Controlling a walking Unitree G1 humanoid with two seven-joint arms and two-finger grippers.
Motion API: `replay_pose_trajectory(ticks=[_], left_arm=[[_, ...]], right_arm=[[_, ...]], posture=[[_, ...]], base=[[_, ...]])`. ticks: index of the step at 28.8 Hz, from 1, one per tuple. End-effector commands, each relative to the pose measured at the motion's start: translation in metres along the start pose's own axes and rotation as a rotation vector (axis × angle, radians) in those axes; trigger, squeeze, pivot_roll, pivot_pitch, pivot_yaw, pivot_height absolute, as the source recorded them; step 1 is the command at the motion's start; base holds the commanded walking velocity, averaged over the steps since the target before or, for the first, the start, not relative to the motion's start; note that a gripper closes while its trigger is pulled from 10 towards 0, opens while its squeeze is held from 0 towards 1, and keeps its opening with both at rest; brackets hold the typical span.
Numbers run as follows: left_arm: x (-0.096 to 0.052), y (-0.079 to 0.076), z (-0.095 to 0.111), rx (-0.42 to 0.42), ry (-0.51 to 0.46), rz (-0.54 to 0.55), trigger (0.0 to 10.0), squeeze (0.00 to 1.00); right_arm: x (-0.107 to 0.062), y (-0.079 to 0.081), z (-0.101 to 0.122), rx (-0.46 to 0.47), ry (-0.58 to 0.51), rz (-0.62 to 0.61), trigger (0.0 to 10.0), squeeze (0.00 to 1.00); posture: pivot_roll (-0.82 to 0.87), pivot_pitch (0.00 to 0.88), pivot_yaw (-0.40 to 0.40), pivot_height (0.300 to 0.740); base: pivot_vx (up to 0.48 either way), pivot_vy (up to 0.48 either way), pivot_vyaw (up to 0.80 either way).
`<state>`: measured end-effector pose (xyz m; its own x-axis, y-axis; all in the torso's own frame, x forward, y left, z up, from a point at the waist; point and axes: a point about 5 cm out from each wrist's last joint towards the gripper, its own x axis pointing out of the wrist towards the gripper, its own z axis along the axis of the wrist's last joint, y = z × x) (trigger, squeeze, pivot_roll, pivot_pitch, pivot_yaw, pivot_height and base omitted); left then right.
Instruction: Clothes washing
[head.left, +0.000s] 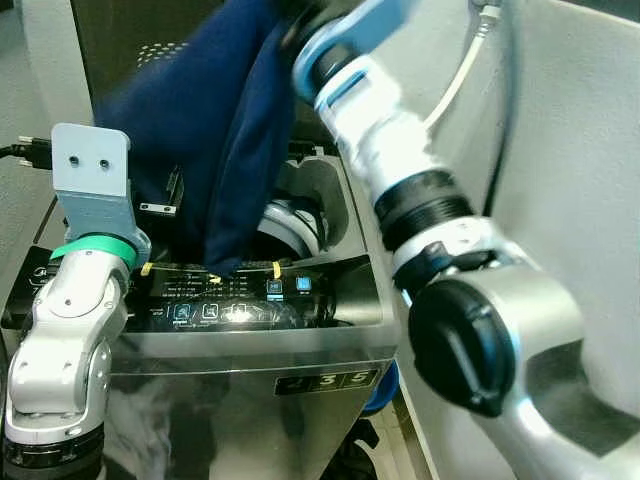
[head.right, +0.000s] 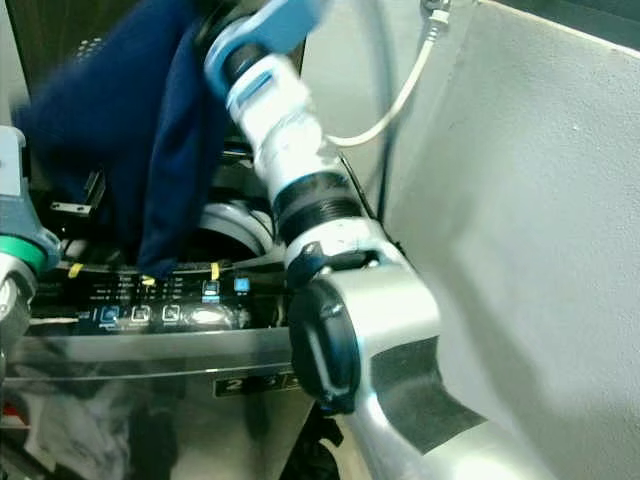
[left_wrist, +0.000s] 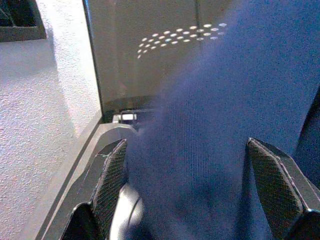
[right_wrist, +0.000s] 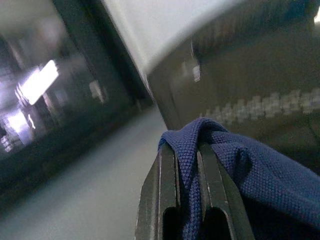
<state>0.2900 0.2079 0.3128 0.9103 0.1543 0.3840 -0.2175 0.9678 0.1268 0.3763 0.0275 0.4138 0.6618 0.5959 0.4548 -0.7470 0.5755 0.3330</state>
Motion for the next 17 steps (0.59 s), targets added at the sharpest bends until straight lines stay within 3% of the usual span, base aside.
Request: replay_pose_trajectory(ticks=[1,2,4,5,12,17], left_arm=[[-0.002,0.001,0.0,0.007,0.005,-0.009,10.0,0.0],[-0.001,-0.001,-0.001,0.002,0.009,-0.037,10.0,0.0],[-0.001,-0.001,-0.001,0.002,0.009,-0.037,10.0,0.0],[-0.002,-0.005,-0.001,-0.018,0.019,-0.09,10.0,0.0],[-0.003,-0.005,-0.003,-0.021,0.054,-0.127,10.0,0.0],[-0.007,-0.002,-0.012,0.035,0.147,-0.185,10.0,0.0]], right_arm=[[-0.002,-0.004,-0.017,-0.176,0.09,0.0,10.0,0.0],[-0.007,-0.013,-0.031,-0.317,0.147,-0.032,10.0,0.0],[-0.007,-0.013,-0.031,-0.317,0.147,-0.032,10.0,0.0],[-0.014,-0.027,-0.046,-0.425,0.195,-0.089,10.0,0.0],[-0.019,-0.037,-0.05,-0.454,0.214,-0.145,10.0,0.0],[-0.024,-0.052,-0.048,-0.47,0.24,-0.228,10.0,0.0]], posture=[[0.17,0.046,-0.102,0.74],[0.16,0.045,-0.092,0.74],[0.16,0.045,-0.092,0.74],[0.16,0.043,-0.087,0.74],[0.16,0.043,-0.086,0.74],[0.16,0.045,-0.077,0.74]], base=[[0.0,0.0,0.0],[0.0,0.0,0.0],[0.0,0.0,0.0],[0.0,0.0,0.0],[0.0,0.0,0.0],[0.0,0.0,0.0]])
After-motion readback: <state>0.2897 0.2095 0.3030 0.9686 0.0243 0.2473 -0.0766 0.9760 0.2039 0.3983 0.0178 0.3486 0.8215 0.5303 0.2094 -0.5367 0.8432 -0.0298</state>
